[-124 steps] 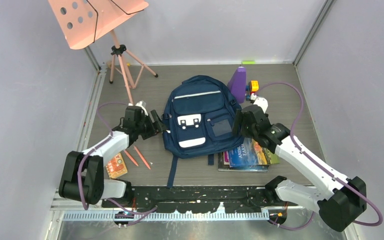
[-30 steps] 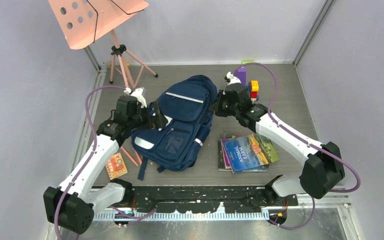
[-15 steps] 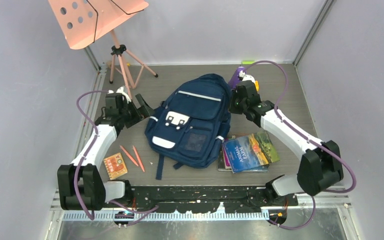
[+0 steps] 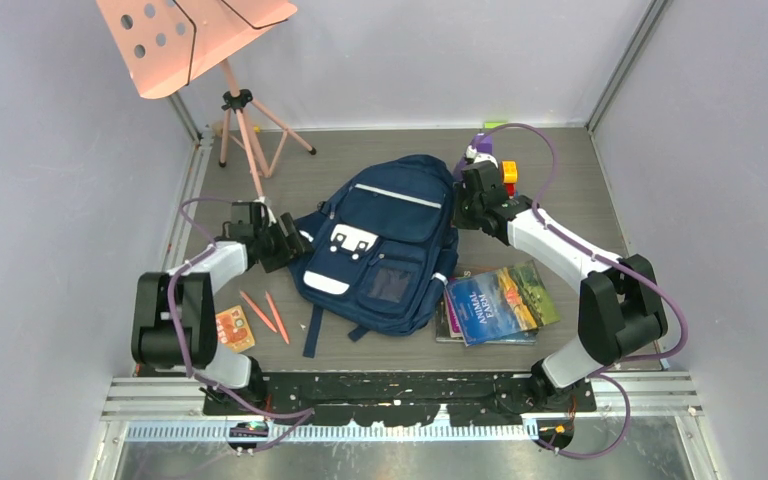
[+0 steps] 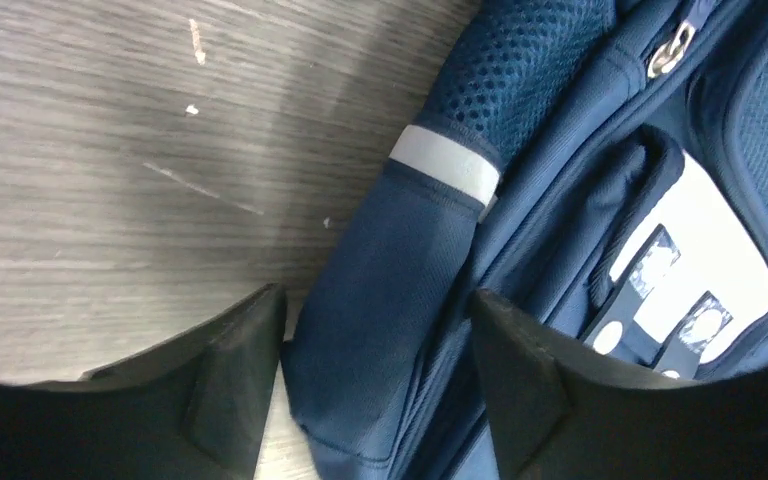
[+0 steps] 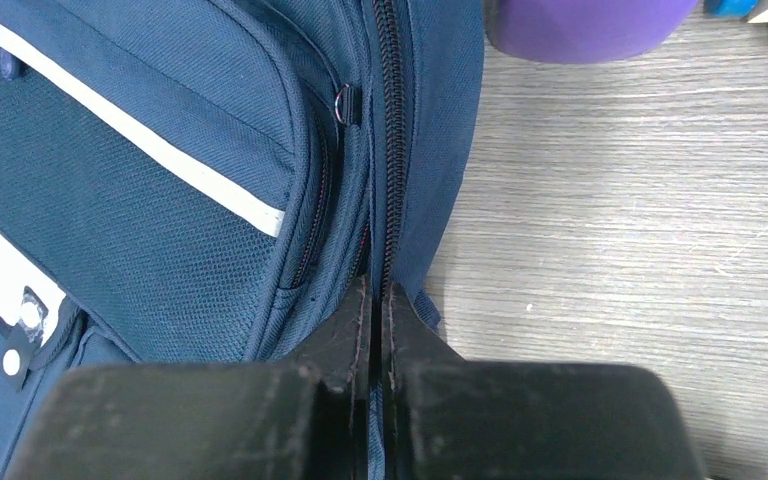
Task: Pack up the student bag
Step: Adjust the student bag at the center of the board.
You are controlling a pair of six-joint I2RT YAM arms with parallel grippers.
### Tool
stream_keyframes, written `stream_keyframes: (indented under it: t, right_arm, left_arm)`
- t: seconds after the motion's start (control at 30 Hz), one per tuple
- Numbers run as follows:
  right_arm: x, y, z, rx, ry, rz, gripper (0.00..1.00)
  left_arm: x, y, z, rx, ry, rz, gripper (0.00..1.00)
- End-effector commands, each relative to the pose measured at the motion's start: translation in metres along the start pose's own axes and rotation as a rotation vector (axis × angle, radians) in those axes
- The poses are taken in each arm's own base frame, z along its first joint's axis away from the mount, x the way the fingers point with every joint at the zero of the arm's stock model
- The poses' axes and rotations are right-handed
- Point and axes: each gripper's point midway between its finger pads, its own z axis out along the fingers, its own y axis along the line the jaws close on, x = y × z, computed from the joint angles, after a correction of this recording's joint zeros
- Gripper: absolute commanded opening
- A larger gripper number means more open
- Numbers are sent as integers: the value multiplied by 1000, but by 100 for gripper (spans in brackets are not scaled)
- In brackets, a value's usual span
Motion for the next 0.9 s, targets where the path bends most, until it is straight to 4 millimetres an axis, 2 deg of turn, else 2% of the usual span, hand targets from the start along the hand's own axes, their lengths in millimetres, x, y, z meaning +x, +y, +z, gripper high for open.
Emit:
stream_keyframes:
  t: [0.0, 0.03, 0.1, 0.17, 0.27, 0.37, 0.53, 0.57, 0.6, 0.63, 0.67, 0.7, 0.73, 0.77, 0.8, 0.87]
  right_arm:
    - [-46, 28, -13, -96, -135, 5, 1]
    - [-48, 28, -14, -97, -138, -4, 1]
    - [-52, 29, -17, -103, -145, -26, 1]
    - [-60, 32, -22, -112, -155, -77, 1]
    - [-79, 34, -35, -100, -198, -146, 1]
    - [-100, 39, -45, -97, -234, -200, 1]
    - [-137, 69, -50, -138, -293, -249, 1]
    - [-133, 74, -40, -137, -277, -272, 1]
    - [-145, 81, -43, -140, -302, -281, 1]
    - [-141, 88, -31, -138, -280, -297, 1]
    - [-152, 94, -32, -132, -306, -308, 1]
    - [-145, 100, -16, -122, -279, -329, 0]
    - [-156, 108, -18, -121, -305, -344, 1]
    - [-146, 114, 0, -105, -278, -367, 1]
    - [-154, 123, -1, -110, -299, -381, 1]
    - [-150, 137, 17, -113, -283, -405, 2]
  left_arm:
    - [-23, -13, 18, 58, -40, 41, 51]
    - [-22, -20, 19, 94, -29, 39, 36]
    - [-19, -30, 17, 134, -13, 70, 15]
    - [-19, -33, 2, 130, -32, 107, 0]
    - [-17, -42, -31, 151, -89, 142, 0]
    - [-8, -66, -70, 212, -146, 215, 0]
    - [21, -112, -124, 323, -177, 374, 0]
    - [28, -123, -133, 358, -173, 402, 0]
    - [36, -129, -137, 376, -155, 422, 0]
    - [43, -138, -143, 404, -143, 444, 0]
    - [50, -146, -147, 434, -127, 459, 0]
    - [60, -155, -150, 473, -102, 478, 0]
    - [69, -163, -152, 511, -78, 494, 0]
    - [78, -171, -154, 550, -52, 515, 0]
    - [88, -178, -155, 584, -26, 539, 0]
    - [108, -193, -155, 653, 23, 601, 0]
